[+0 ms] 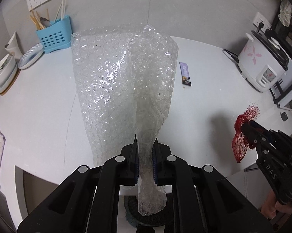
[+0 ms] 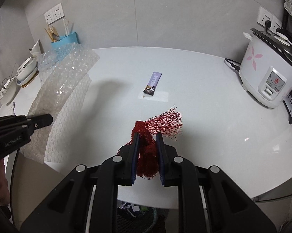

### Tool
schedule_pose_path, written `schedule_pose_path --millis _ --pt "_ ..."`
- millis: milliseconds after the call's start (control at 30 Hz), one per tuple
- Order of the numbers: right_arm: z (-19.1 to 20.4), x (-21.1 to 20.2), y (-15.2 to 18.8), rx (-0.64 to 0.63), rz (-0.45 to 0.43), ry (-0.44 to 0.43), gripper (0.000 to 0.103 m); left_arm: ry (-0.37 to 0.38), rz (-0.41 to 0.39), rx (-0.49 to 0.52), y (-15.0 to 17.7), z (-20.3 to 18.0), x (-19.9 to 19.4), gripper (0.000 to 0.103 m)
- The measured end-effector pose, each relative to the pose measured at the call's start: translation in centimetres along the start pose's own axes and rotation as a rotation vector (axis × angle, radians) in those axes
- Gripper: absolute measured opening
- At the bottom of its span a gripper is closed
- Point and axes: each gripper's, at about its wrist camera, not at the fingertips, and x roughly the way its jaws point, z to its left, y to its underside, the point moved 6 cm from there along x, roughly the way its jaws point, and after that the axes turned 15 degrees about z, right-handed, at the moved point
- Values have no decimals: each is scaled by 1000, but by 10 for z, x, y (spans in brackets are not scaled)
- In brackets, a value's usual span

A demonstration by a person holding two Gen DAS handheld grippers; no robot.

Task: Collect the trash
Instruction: 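Carry the bubble wrap and red net down over the mesh bin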

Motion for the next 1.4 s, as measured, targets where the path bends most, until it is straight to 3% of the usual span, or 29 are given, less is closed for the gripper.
schedule_pose_path --millis 533,933,1400 --pt "45 -13 77 11 4 -15 16 1 25 13 104 22 -5 9" --pt "70 -7 143 20 43 -42 16 15 57 42 179 18 8 9" --pt "67 36 196 15 136 -50 16 39 123 72 234 2 86 9"
